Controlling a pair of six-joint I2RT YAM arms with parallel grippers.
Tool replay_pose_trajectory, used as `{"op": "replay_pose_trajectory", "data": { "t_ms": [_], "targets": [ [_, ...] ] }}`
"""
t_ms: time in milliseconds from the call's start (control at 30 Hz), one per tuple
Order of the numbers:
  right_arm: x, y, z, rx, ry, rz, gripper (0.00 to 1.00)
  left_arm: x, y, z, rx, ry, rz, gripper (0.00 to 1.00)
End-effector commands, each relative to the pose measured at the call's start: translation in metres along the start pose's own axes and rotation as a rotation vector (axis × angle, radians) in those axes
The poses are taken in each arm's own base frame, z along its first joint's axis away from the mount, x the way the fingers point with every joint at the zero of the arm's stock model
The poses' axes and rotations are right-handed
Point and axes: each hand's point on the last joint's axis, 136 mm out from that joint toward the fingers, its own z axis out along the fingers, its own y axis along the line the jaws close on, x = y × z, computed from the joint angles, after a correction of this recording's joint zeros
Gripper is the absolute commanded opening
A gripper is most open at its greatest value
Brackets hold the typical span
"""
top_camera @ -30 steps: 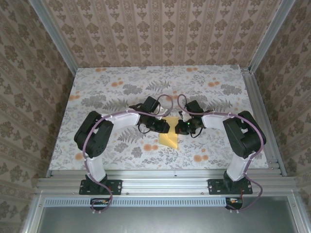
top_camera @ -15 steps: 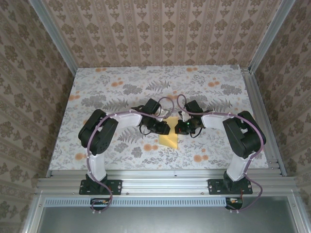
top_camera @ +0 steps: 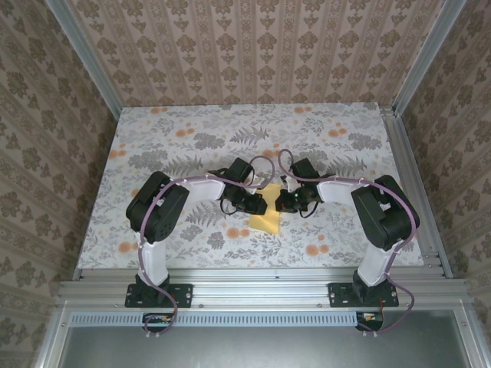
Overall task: Fold a paper plane with a square sheet of paper (pick it up from the middle)
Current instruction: Fold the triangle a second time at the center of the table.
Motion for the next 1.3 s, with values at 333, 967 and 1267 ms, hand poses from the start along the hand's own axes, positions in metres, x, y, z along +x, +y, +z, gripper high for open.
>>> {"op": "replay_pose_trajectory", "data": {
  "t_ms": [333, 967, 1267],
  "targets": [
    [0.012, -0.005, -0.015, 0.085, 0.022, 0.006, 0.05, 0.043, 0.041, 0.019, -0.097, 0.137, -0.044, 0.18],
    [0.022, 0.049, -0.044, -0.155, -0.105, 0.124, 0.05, 0.045, 0.042, 0.025, -0.08, 0.149, -0.032, 0.18],
    [0.038, 0.053, -0.01, -0.175, -0.035, 0.14, 0.02, 0.045, 0.041, 0.024, -0.078, 0.152, -0.03, 0.18]
  ]
}}
